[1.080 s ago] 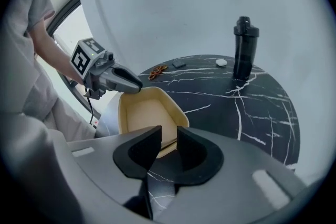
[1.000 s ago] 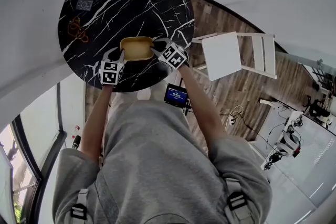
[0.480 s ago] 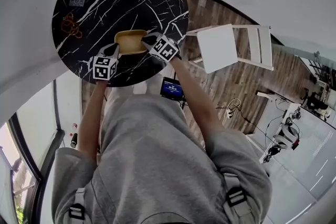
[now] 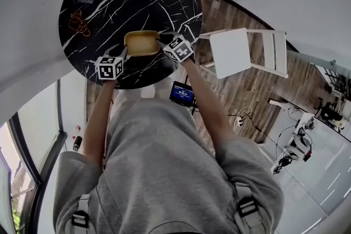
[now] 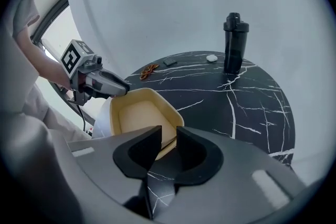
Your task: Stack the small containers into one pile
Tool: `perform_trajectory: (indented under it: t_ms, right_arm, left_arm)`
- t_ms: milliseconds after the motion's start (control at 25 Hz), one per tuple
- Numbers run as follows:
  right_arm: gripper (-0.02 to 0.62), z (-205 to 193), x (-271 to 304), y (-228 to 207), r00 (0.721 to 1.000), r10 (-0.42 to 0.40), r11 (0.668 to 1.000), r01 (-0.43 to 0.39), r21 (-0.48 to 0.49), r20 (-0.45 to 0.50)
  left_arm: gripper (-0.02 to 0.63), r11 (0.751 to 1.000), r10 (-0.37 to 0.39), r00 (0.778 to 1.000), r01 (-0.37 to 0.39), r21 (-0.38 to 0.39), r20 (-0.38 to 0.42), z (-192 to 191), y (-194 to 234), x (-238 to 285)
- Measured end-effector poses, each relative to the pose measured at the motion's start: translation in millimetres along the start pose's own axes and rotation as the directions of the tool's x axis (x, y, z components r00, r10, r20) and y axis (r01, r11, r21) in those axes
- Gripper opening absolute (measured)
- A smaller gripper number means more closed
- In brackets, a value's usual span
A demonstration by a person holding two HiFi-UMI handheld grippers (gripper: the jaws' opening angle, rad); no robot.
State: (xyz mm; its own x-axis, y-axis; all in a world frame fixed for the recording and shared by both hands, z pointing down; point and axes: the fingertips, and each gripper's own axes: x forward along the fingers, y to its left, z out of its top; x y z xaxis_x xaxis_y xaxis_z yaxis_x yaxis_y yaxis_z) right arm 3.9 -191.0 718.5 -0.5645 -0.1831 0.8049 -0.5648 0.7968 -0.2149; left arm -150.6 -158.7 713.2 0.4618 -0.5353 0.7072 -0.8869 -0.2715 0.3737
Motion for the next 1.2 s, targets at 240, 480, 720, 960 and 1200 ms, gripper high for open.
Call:
perform_trajectory:
  t_ms: [240, 480, 720, 960, 1200]
  right_arm:
    - [0.064, 0.0, 2.3, -5.5, 0.998, 0.035, 0.987, -0.043, 0.153, 0.052]
    - [0.015, 10.8, -2.1, 26.5, 0.995, 0.096, 0.994, -0.094, -0.048, 0.04]
    - [0.067, -9.5, -6.6, 13.5, 0.998, 0.052, 0.998, -0.052, -0.018, 0.017]
    - [0.066, -3.0, -22.5, 1.0, 0.993, 0.018, 0.999, -0.022, 0.03, 0.118]
    - [0.066, 72.3, -94.3, 6.7, 0.92, -0.014, 0.992, 0.062, -0.111, 0.392]
  left_arm:
    - [0.083, 0.995, -0.055, 0.998, 0.053, -0.08, -0.028, 2.2, -2.2, 6.8]
    - [0.05, 0.995, -0.051, 0.999, 0.051, 0.082, -0.011, 8.8, -26.0, 3.5]
    - [0.049, 0.997, -0.002, 0.998, 0.007, 0.081, -0.064, -14.3, -10.9, 4.4]
    - [0.05, 0.996, 0.014, 0.999, -0.011, 0.086, -0.043, -8.8, -4.1, -1.3]
    - [0.049, 0.963, -0.027, 0.982, -0.025, 0.269, 0.186, 72.0, -45.7, -40.6]
